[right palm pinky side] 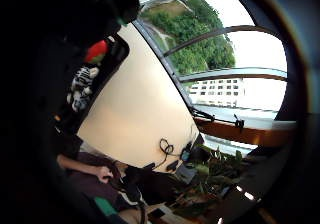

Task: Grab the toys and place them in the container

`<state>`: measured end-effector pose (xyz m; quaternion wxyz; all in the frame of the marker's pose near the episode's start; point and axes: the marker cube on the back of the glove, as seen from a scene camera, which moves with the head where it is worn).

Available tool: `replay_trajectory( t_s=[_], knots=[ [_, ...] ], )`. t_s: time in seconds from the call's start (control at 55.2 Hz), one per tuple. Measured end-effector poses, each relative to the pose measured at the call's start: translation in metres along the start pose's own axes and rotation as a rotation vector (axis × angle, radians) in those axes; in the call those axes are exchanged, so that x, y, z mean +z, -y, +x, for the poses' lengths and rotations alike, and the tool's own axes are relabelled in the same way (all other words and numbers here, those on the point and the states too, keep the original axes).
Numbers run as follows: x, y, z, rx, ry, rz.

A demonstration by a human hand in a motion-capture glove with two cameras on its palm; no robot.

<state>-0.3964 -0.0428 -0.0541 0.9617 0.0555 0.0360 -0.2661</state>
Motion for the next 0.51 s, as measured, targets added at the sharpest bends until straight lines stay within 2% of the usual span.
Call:
replay_trajectory(
  t_s=[0.072,0.217,0.29,0.416,0.507],
  knots=[
    [-0.004,-0.021,0.029,0.035,0.011,0.016],
    [0.0,-0.061,0.094,0.232,-0.014,0.031],
    [0.008,-0.078,0.124,0.226,-0.031,0.037],
    [0.034,-0.103,0.177,0.383,0.007,0.046],
    [0.043,-0.109,0.187,0.388,0.006,0.042]
  ],
)
